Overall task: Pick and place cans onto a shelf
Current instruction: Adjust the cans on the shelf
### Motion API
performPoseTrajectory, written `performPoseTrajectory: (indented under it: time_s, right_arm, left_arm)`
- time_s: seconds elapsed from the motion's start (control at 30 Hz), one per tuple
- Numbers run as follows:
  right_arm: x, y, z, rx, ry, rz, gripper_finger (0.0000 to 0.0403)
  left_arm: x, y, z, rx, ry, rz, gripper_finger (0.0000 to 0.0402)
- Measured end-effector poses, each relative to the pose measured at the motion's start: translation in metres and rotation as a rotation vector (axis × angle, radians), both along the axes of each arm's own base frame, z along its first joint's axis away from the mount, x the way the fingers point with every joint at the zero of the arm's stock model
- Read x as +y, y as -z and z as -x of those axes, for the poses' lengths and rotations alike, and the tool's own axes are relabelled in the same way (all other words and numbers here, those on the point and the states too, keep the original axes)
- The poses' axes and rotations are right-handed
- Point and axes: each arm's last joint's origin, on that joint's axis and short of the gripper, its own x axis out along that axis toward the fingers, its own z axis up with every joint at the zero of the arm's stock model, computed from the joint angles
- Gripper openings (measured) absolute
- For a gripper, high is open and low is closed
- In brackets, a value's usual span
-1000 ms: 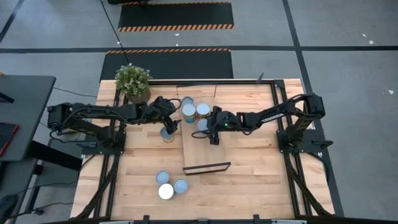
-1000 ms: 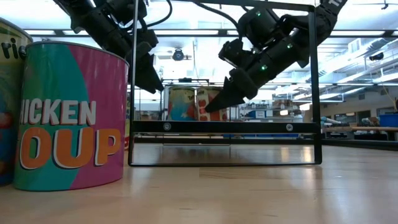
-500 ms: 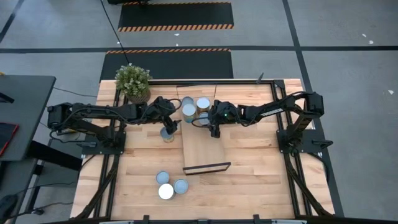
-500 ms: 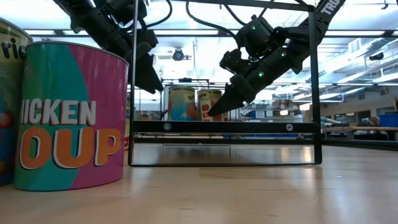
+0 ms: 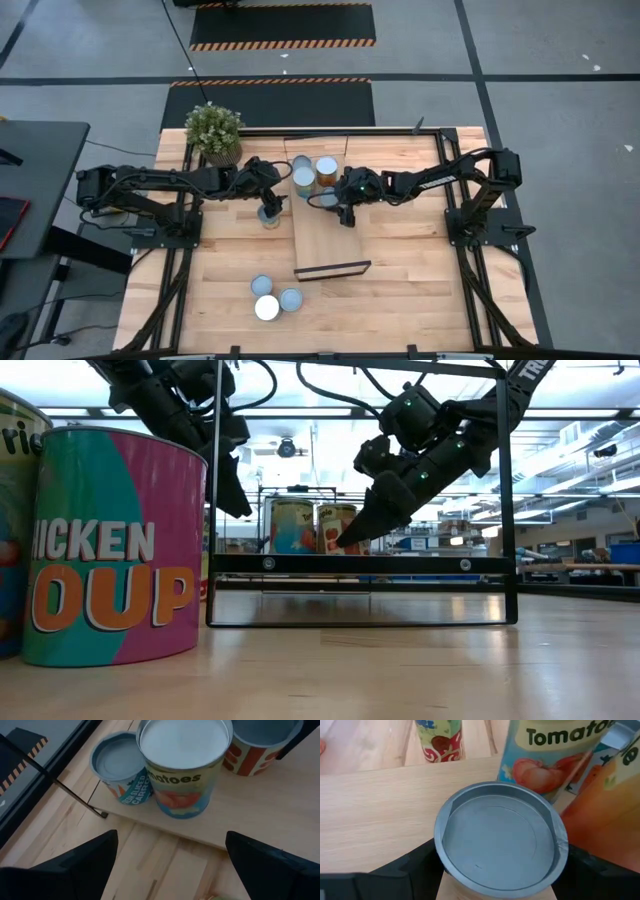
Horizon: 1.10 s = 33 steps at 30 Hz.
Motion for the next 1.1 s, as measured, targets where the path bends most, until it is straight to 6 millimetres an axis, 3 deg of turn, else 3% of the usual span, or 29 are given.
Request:
performPoseTrajectory:
  time_s: [0.5, 0.87, 1.1]
  right_arm:
    - [0.005, 0.005, 0.005, 0.072, -0.004, -0.038, 0.0352]
    - [0.007, -0.029, 0.018, 0.020, 0.029, 0.009, 0.0355]
    - [0.007, -0.029, 0.019, 0.047, 0.084, 0.109, 0.0355]
  left_arm:
    - [0.000, 0.000, 0.000, -0.011, -0.017, 0.015, 0.0376]
    - [0.000, 0.000, 0.000, -0.013, -0.018, 0.016, 0.0376]
    - [0.000, -0.001, -0.001, -0.021, -0.018, 0.014, 0.0376]
